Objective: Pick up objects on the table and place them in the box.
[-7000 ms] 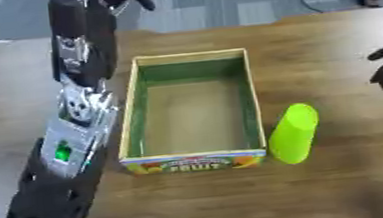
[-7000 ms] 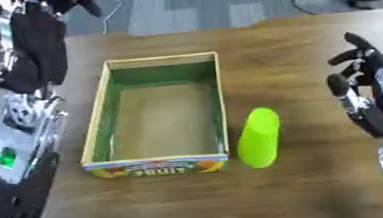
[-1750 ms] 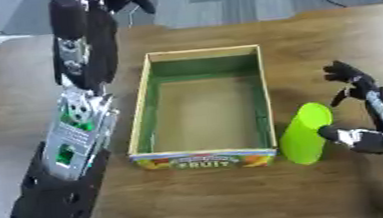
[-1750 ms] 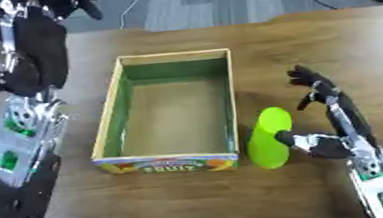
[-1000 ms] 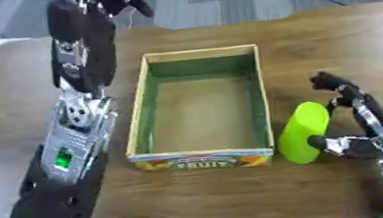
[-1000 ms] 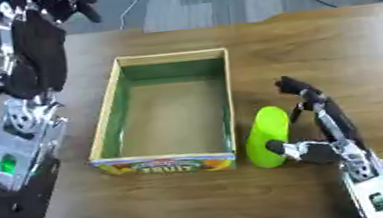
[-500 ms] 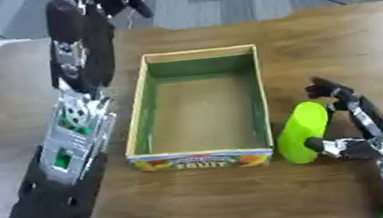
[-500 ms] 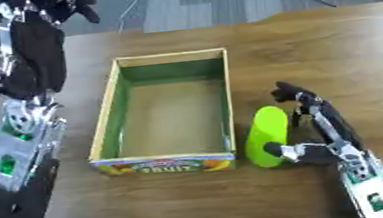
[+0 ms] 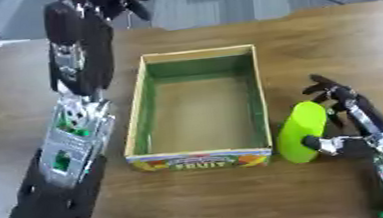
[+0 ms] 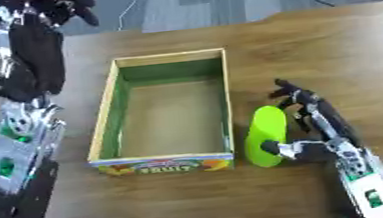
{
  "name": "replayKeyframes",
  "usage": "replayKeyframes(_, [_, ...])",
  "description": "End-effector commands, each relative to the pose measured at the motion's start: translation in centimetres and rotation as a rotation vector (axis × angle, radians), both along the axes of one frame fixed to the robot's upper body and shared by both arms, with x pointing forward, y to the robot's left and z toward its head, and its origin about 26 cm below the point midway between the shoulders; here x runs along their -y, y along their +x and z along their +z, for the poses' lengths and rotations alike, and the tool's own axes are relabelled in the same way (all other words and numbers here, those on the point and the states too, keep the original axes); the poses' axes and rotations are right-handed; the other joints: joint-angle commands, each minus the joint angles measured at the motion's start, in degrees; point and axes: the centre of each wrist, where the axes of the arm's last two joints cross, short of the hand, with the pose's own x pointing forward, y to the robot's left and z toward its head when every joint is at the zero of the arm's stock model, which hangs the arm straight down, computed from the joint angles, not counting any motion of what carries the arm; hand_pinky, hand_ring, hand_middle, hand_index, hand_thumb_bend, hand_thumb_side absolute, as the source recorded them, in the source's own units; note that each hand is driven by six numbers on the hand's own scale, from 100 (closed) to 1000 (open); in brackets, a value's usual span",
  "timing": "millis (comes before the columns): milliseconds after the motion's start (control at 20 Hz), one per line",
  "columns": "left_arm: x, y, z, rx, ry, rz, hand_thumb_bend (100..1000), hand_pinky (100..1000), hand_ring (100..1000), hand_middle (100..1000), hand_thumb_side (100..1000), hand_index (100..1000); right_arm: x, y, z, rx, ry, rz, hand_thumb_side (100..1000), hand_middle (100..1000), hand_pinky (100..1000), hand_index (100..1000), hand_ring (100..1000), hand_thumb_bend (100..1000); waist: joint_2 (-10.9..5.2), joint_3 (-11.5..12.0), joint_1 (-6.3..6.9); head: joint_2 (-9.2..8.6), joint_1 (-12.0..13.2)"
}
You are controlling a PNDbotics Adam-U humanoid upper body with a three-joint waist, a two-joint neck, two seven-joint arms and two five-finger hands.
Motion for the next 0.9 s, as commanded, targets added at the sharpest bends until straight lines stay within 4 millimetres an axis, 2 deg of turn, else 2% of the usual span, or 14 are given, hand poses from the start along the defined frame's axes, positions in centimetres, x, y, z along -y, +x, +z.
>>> replayKeyframes(50, [0.14, -0.26, 0.60, 0.024, 0.002, -0.007, 629, 396, 548, 636, 962, 732, -0.27, 0.37, 0.77, 0.009, 0.027, 0.012, 647, 756, 100, 1000, 620, 798, -0.80, 0.07, 0.01, -0.18, -0.44])
replayKeyframes(250, [0.16, -0.27, 0.56, 0.023, 0.001, -0.008, 629, 396, 548, 636, 961, 732, -0.32, 0.41, 0.93, 0.004, 0.033, 0.024, 650, 760, 116, 1000, 631, 798, -0.85, 0.21, 0.04, -0.18, -0.66])
replayKeyframes(350, [0.17, -0.27, 0.55, 0.022, 0.000, -0.008, 629, 396, 548, 636, 961, 732, -0.33, 0.45, 1.02, 0.007, 0.029, 0.027, 653, 764, 172, 1000, 652, 798, -0.86, 0.31, 0.06, -0.18, -0.76])
replayKeyframes(400, [0.18, -0.27, 0.54, 0.022, 0.000, -0.009, 629, 396, 548, 636, 961, 732, -0.33, 0.50, 1.12, 0.011, 0.025, 0.029, 638, 763, 152, 1000, 645, 828, -0.85, 0.36, 0.08, -0.18, -0.80])
replayKeyframes(450, [0.18, -0.27, 0.53, 0.022, -0.001, -0.009, 629, 396, 547, 636, 961, 732, -0.31, 0.55, 1.22, 0.016, 0.022, 0.031, 654, 776, 265, 1000, 675, 798, -0.85, 0.40, 0.09, -0.18, -0.84])
replayKeyframes(500, [0.20, -0.28, 0.51, 0.021, -0.001, -0.010, 629, 396, 547, 636, 961, 732, -0.29, 0.63, 1.38, 0.023, 0.019, 0.032, 653, 786, 315, 1000, 694, 796, -0.85, 0.46, 0.11, -0.18, -0.92])
replayKeyframes(700, [0.24, -0.29, 0.47, 0.019, -0.001, -0.012, 629, 397, 547, 636, 961, 732, -0.32, 0.85, 1.71, 0.043, 0.016, 0.037, 653, 822, 404, 1000, 780, 796, -0.88, 0.68, 0.13, -0.18, -1.10])
replayKeyframes(900, [0.26, -0.30, 0.44, 0.017, -0.001, -0.013, 630, 397, 547, 636, 962, 731, -0.41, 0.95, 1.65, 0.048, 0.016, 0.036, 654, 835, 412, 1000, 800, 796, -0.90, 0.94, 0.19, -0.18, -1.24])
